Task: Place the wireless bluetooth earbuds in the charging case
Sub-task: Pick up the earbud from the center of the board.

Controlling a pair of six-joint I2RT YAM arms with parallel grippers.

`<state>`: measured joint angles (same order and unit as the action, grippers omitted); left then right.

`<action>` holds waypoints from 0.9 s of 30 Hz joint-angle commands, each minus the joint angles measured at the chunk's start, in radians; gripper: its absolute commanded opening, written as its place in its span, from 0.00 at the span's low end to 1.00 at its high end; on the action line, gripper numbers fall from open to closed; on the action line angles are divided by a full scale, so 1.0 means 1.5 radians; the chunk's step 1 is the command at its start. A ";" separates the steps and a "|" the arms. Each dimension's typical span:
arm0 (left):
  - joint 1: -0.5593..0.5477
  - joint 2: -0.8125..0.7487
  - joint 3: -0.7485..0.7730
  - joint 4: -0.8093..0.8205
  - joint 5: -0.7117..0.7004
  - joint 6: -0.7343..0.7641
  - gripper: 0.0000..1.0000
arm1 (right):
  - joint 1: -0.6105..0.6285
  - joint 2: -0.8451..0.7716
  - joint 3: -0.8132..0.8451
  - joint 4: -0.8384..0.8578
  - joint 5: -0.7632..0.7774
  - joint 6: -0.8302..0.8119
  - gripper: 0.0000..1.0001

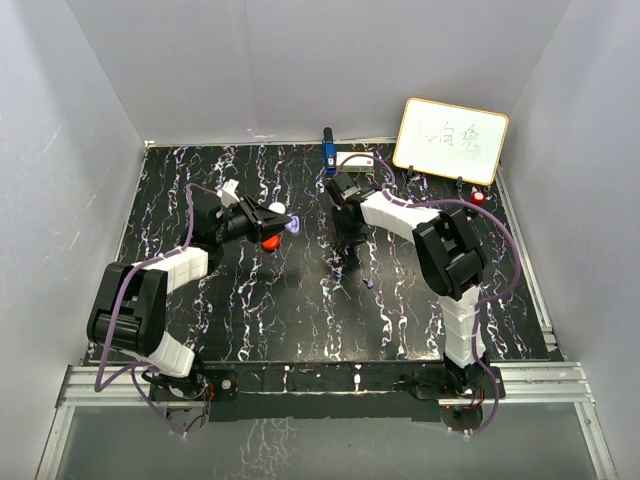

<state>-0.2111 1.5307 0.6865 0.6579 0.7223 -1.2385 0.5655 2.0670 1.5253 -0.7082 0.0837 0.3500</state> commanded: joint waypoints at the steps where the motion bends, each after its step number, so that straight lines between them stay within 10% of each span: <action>1: 0.006 -0.019 -0.006 0.018 0.017 0.000 0.00 | 0.005 0.023 0.016 -0.005 -0.003 0.012 0.25; 27: 0.009 -0.021 0.000 0.008 0.018 0.004 0.00 | 0.004 -0.054 -0.005 0.086 -0.020 0.002 0.03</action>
<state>-0.2047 1.5307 0.6861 0.6571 0.7227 -1.2381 0.5678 2.0724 1.5349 -0.6750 0.0608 0.3489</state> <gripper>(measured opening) 0.219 0.194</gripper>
